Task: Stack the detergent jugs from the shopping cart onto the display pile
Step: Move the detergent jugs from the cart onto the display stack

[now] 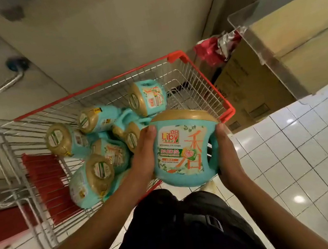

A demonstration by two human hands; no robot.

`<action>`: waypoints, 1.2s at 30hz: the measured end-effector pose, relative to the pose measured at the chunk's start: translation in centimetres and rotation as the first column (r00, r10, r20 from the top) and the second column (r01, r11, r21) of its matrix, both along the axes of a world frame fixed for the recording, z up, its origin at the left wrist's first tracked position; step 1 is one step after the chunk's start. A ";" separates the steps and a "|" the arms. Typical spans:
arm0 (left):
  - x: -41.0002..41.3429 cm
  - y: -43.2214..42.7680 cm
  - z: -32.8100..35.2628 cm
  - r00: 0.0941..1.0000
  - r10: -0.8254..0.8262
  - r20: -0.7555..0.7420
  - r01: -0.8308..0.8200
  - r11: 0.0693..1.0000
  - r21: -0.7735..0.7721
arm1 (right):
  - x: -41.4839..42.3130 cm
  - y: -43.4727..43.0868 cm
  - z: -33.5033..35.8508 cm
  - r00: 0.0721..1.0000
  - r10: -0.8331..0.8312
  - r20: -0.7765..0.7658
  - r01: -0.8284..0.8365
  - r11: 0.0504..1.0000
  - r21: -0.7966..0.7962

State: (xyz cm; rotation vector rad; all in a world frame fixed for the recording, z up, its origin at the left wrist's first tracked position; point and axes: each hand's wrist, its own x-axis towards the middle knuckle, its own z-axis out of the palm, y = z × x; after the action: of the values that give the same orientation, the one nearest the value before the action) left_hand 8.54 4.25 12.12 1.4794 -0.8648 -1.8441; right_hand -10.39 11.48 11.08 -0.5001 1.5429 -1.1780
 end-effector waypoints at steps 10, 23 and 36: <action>-20.4 6.0 2.5 0.960 -0.273 0.059 0.276 0.960 -0.048 | -18.1 10.4 1.5 0.964 -0.263 0.035 0.264 0.965 -0.008; -46.2 11.3 3.4 0.810 -0.582 0.072 0.586 0.808 -0.055 | -40.2 19.9 0.7 0.844 -0.535 0.030 0.535 0.845 -0.002; -72.9 5.7 3.4 0.648 -0.758 0.072 0.761 0.648 -0.031 | -63.4 16.2 1.8 0.733 -0.680 0.028 0.679 0.733 0.035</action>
State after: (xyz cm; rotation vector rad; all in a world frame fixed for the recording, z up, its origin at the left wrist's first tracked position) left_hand -64.41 9.94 15.53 1.1977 -1.7625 -2.3233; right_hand -73.75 27.72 12.84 0.1481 1.7621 -1.7064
